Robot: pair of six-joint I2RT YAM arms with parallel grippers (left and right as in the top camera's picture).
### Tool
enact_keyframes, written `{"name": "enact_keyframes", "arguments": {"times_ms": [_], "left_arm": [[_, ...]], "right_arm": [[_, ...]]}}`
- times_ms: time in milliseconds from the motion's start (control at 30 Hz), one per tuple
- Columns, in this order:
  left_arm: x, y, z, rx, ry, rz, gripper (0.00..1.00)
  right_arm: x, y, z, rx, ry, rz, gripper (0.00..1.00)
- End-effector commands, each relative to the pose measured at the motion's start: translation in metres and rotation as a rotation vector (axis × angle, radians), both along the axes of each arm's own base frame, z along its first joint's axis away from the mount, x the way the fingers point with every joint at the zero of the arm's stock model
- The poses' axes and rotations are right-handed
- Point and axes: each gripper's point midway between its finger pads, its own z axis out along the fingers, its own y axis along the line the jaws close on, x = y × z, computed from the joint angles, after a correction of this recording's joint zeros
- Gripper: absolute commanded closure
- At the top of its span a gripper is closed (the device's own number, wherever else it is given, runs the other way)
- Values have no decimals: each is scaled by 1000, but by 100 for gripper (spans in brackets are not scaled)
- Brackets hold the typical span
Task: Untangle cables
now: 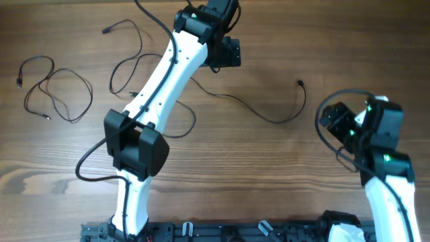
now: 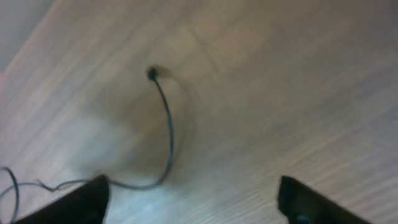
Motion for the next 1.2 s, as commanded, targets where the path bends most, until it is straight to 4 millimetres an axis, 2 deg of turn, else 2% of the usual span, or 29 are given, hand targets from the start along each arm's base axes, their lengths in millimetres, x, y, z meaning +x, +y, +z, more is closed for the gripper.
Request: {"name": "enact_keyframes", "arguments": {"times_ms": [0,133,167,200,267,400,433,500,533,567,633,700,800,867,967,1067,1100,1167], "left_arm": [[13,45,34,15,-76,79,0],[18,91,72,-14,-150,176,0],[18,113,88,-23,-183,221,0],[18,125,96,-27,-198,246,0],[15,149,109,-30,-219,295,0],[-1,191,124,-18,-215,383,0],[-7,203,126,-13,-208,408,0],[-18,224,131,-5,-195,455,0],[-22,232,133,-2,-193,474,0],[-27,239,135,0,-193,492,0],[-39,266,149,0,-219,558,0],[-46,278,158,0,-241,591,0],[-56,294,170,-2,-276,634,0],[-63,303,179,-5,-301,663,0],[-69,309,187,-33,-326,708,0],[-68,305,193,-94,-345,694,0],[-65,299,194,-128,-347,677,0],[-63,294,195,-160,-346,660,0]], "right_arm": [[21,15,-32,33,51,151,15],[39,47,-62,194,74,274,18],[46,60,-73,228,81,316,21],[49,65,-81,231,90,330,24],[55,75,-96,228,103,357,27],[68,95,-113,248,94,380,45],[73,99,-114,251,77,385,51],[79,107,-110,245,43,410,78],[80,112,-106,251,29,429,89],[81,116,-102,259,16,451,96],[88,144,-60,280,-104,605,95],[90,155,-28,244,-190,678,95],[91,151,19,113,-286,677,95],[85,140,65,-40,-371,669,95],[67,148,108,-129,-487,752,95],[45,170,124,-149,-537,841,95],[37,184,123,-160,-543,904,95],[30,199,118,-206,-537,949,95]]}}
